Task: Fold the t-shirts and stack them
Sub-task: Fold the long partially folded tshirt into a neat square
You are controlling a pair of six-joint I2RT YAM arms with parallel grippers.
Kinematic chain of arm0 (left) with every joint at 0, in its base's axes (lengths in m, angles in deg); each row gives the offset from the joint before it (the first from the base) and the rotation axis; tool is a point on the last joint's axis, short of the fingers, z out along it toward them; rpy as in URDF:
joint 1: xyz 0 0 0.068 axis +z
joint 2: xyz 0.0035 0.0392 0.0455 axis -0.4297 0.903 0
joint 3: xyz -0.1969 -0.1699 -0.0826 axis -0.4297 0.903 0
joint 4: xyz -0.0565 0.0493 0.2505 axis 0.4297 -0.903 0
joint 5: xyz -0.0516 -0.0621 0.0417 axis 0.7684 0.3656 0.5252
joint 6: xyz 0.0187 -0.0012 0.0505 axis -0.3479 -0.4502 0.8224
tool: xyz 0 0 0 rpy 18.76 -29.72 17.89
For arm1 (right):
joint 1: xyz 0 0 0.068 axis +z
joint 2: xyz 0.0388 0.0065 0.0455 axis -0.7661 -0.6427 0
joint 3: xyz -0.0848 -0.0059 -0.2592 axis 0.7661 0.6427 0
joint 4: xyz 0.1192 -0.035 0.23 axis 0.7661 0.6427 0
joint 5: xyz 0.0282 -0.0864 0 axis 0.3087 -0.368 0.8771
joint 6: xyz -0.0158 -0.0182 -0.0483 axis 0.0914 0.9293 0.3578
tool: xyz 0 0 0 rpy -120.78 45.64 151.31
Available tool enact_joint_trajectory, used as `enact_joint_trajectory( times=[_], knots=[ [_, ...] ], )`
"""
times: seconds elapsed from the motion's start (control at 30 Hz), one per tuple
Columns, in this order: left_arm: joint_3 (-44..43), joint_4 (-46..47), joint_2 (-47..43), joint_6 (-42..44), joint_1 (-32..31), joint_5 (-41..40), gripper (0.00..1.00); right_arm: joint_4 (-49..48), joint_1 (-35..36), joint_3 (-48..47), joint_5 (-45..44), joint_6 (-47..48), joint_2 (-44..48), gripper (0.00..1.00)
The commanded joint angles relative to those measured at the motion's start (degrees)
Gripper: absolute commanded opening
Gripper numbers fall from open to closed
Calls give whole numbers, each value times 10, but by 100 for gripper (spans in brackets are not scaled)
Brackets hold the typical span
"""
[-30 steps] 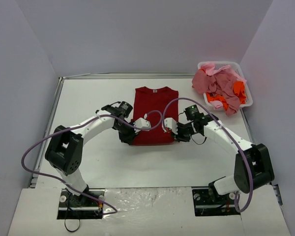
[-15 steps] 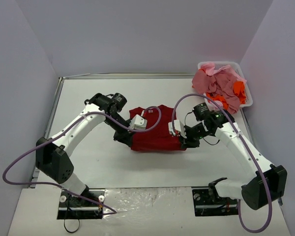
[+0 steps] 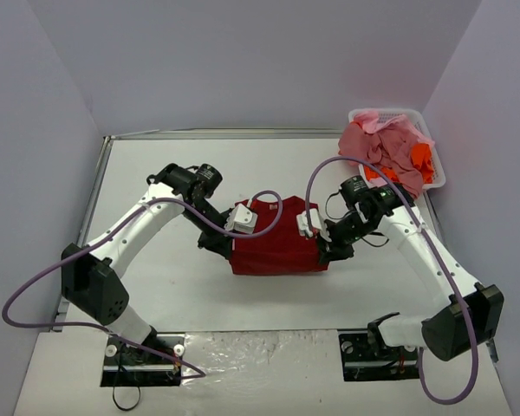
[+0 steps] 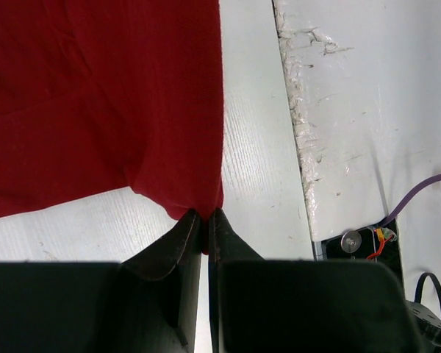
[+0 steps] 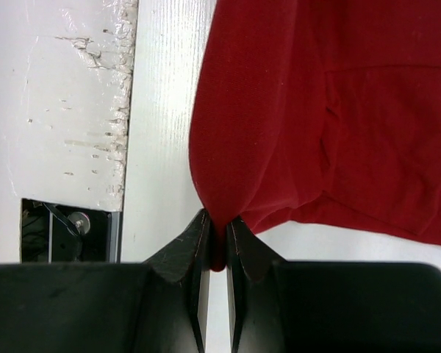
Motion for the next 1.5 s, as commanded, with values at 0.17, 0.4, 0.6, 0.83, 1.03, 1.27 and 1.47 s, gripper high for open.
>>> enact_joint_trajectory(
  times=[0.17, 0.4, 0.6, 0.83, 1.03, 1.27, 1.47],
  knots=[
    [-35, -114, -20, -22, 13, -18, 2, 13, 0, -39, -4, 17, -38, 0],
    [-71, -104, 5, -33, 17, -34, 2, 7, -6, -67, -14, 18, -59, 0],
    [-87, -72, 26, -55, 18, -55, 2, 1, -17, -81, -22, 14, -76, 0],
    [-109, -47, 51, -75, 24, -69, 2, -4, -48, -89, -18, 33, -97, 0],
    [-142, -28, 74, -89, 25, -83, 2, -15, -68, -102, -8, 45, -117, 0],
    [-181, -29, 106, -89, 27, -103, 3, -20, -84, -138, 1, 56, -170, 0],
    [-195, -19, 133, -84, 36, -114, 2, -22, -91, -187, 3, 64, -231, 0]
  ],
)
